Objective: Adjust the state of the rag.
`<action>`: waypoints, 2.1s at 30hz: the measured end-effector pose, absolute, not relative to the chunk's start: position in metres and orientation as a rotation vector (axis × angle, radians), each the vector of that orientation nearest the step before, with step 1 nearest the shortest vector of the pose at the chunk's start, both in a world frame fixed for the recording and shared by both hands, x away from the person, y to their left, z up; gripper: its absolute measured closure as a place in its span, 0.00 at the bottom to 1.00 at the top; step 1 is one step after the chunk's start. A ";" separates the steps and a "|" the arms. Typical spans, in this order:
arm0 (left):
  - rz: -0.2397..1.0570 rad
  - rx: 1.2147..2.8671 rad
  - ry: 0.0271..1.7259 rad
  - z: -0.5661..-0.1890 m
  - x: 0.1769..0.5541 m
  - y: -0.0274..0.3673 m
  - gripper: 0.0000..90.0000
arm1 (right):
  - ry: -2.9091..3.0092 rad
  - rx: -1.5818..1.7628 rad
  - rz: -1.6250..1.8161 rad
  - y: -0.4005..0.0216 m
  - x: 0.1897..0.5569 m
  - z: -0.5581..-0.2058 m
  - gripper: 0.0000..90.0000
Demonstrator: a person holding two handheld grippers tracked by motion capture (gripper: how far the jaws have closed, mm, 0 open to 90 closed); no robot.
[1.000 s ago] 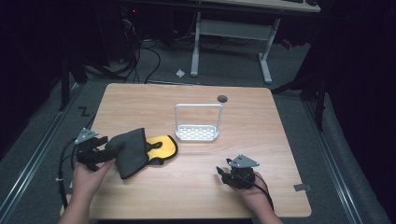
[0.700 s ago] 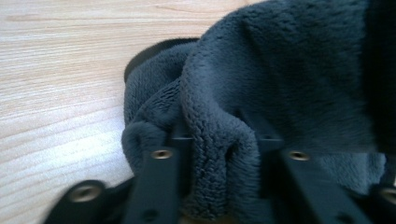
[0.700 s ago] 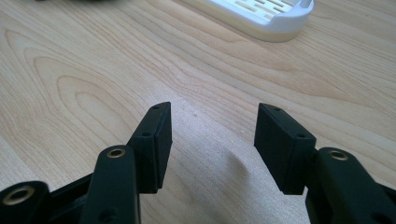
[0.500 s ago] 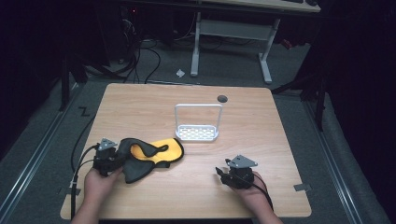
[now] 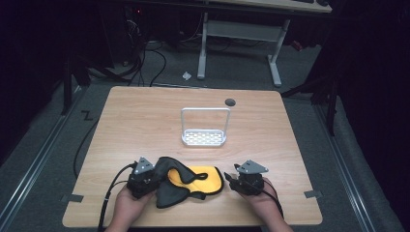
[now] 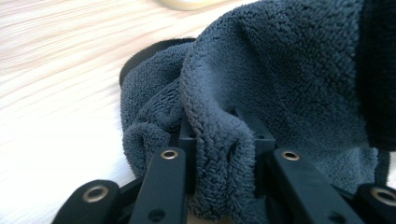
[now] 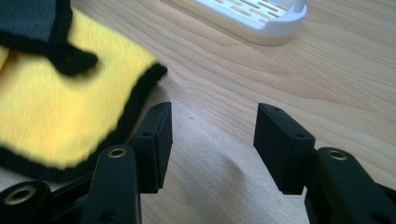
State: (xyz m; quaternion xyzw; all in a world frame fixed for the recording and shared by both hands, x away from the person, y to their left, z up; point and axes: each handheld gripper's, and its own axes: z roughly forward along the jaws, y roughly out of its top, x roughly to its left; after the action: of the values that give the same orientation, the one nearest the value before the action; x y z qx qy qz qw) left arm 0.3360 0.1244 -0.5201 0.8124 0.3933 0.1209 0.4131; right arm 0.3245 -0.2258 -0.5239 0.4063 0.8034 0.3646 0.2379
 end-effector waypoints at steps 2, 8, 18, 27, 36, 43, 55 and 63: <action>0.294 2.046 0.969 -0.521 0.333 0.116 0.82 | 2.199 1.116 0.998 -0.227 0.325 -0.524 0.53; 0.288 2.023 0.958 -0.521 0.327 0.111 0.79 | 2.188 1.128 1.003 -0.229 0.326 -0.524 0.53; 0.311 1.913 0.952 -0.486 0.313 0.129 0.45 | 2.180 1.136 1.003 -0.230 0.326 -0.522 0.53; 0.290 1.887 0.815 -0.457 0.304 0.099 0.35 | 2.172 1.137 1.001 -0.230 0.327 -0.522 0.53; 0.318 2.048 0.858 -0.469 0.323 0.081 0.83 | 2.156 1.132 1.038 -0.231 0.324 -0.518 0.52; 0.367 1.895 0.994 -0.457 0.321 0.154 0.92 | 2.184 1.089 1.066 -0.220 0.322 -0.516 0.51; 0.379 1.918 1.393 -0.526 0.342 0.247 0.73 | 2.245 1.066 1.057 -0.201 0.320 -0.522 0.51; 0.396 1.888 1.376 -0.520 0.337 0.245 0.62 | 2.330 1.073 1.024 -0.189 0.326 -0.532 0.52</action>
State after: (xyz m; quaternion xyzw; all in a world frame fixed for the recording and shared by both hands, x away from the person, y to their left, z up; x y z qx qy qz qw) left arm 0.3370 0.2451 -0.5196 0.7381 0.5380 0.1546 0.3767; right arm 0.3256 -0.1893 -0.5321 0.3813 0.8286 0.3640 0.1885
